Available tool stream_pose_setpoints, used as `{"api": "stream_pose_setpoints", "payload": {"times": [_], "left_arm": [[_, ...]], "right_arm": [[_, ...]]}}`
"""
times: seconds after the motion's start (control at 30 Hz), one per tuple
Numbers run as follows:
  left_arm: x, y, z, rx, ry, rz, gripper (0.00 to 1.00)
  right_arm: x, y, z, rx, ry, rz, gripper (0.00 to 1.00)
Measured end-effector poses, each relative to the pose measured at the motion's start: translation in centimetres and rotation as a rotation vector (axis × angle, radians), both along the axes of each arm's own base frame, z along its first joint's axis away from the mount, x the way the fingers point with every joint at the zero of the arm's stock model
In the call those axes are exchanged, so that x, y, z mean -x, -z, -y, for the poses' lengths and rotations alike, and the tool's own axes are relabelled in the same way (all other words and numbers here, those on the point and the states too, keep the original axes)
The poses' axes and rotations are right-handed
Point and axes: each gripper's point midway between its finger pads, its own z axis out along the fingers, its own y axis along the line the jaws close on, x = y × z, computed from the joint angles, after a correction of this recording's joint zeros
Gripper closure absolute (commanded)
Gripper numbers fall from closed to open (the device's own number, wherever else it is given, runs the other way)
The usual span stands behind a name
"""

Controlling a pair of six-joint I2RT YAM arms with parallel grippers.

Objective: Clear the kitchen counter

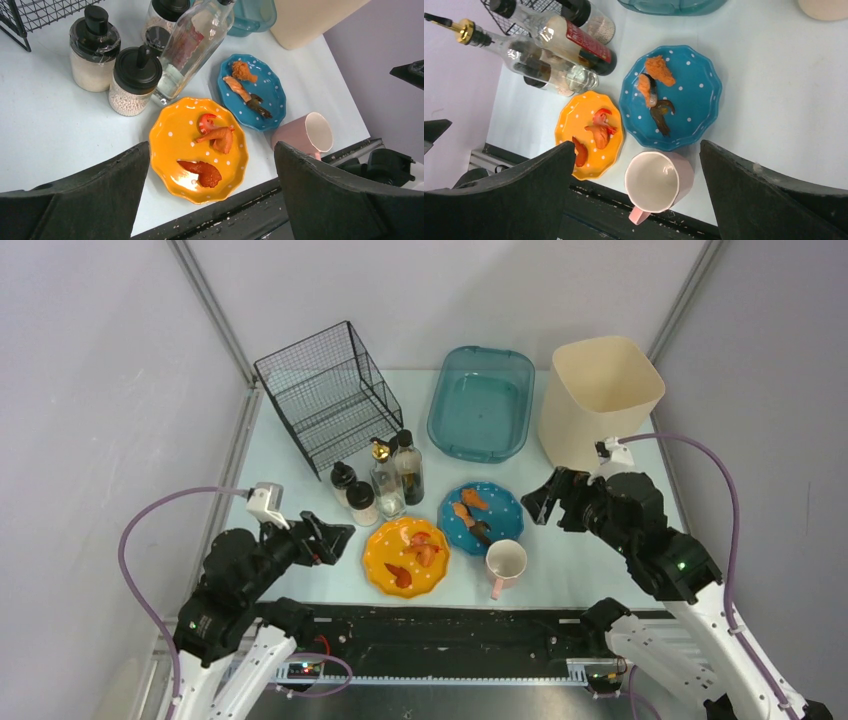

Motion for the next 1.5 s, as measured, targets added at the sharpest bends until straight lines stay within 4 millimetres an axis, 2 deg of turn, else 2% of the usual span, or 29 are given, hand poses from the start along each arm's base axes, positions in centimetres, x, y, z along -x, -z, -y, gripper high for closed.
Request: {"api": "stream_pose_setpoints", "payload": {"times": [0.23,0.43,0.67,0.8,1.03,1.17,1.4,1.5], "left_arm": [[0.0,-2.1,0.4,0.007,0.028,0.031,0.02],[-1.0,-3.2,1.2,-0.003,0.063,0.063,0.02],[-3.1,-3.5,2.1,-0.034,0.068,0.078,0.02],[-4.2,-3.6,3.4,-0.073,0.073,0.102,0.02],[-6.6,-1.6,5.7,-0.253,0.035,0.109,0.02],[-8.4,-1.0,5.5,-0.331,-0.050,0.119,0.02],[-11.1,-2.7,5.1,-0.317,-0.193,0.190,0.00],[-12.2,-3.3,5.4,-0.296,-0.232,0.222,0.04]], "right_arm": [[0.2,-1.1,-1.6,-0.009,-0.114,0.052,0.03],[0.6,-1.2,-2.9,0.004,-0.201,0.076,0.03],[1.7,-1.1,-4.2,0.024,-0.292,0.087,0.03],[2.1,-1.1,-4.5,0.036,-0.315,0.096,0.03],[2.5,-1.3,-4.6,0.035,-0.325,0.107,0.03],[2.8,-1.6,-4.6,0.027,-0.331,0.121,0.03],[3.3,-2.4,-4.2,0.010,-0.331,0.149,0.02],[3.5,-2.5,-4.0,0.007,-0.331,0.154,0.01]]}}
